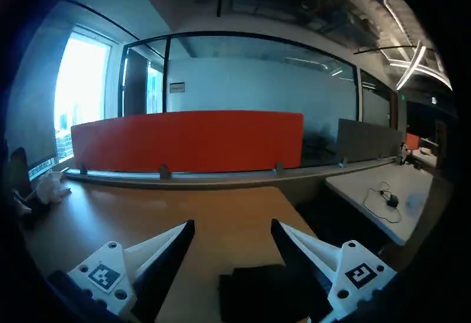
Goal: Fold towel
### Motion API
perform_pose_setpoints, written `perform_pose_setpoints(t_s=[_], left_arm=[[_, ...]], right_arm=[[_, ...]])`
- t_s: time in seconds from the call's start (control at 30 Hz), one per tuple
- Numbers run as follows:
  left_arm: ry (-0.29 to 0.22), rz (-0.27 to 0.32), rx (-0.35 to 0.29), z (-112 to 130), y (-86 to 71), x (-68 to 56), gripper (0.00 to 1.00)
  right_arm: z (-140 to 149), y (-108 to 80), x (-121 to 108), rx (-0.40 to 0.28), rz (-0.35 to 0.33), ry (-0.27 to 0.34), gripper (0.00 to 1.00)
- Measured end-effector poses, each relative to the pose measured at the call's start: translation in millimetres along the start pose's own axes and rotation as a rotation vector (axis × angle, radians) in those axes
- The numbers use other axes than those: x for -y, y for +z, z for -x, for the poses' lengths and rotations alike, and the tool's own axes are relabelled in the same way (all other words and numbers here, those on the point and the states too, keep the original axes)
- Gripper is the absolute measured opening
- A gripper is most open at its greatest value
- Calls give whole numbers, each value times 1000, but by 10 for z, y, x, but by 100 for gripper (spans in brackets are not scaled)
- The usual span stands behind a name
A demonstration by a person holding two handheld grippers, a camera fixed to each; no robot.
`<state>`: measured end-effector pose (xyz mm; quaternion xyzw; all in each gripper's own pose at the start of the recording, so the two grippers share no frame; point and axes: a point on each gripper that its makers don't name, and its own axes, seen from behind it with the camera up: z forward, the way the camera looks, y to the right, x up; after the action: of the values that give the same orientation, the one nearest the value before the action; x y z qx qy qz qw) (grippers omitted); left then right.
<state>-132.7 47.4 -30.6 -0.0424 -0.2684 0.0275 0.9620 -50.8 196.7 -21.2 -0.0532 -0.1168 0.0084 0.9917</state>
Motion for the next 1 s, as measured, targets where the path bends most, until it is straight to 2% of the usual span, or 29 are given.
perform_pose_setpoints(t_s=[0.17,0.4,0.7,0.87,1.0], left_arm=[[-28,-3,-89,-251,-7,20,98],[-69,-14,-174,-469,-1,80,98],[-101,-34,-257,-686,9,202,98],[-116,-31,-305,-833,-18,251,98],[-109,-30,-335,-935,-46,282,98]], right_arm=[[-113,0,197,-27,-12,0,100],[-225,13,559,-47,-31,-12,100],[-448,-11,1235,-103,-75,-53,100],[-557,-22,1583,-127,-92,-37,100],[-599,-37,1794,-143,-100,-20,100]])
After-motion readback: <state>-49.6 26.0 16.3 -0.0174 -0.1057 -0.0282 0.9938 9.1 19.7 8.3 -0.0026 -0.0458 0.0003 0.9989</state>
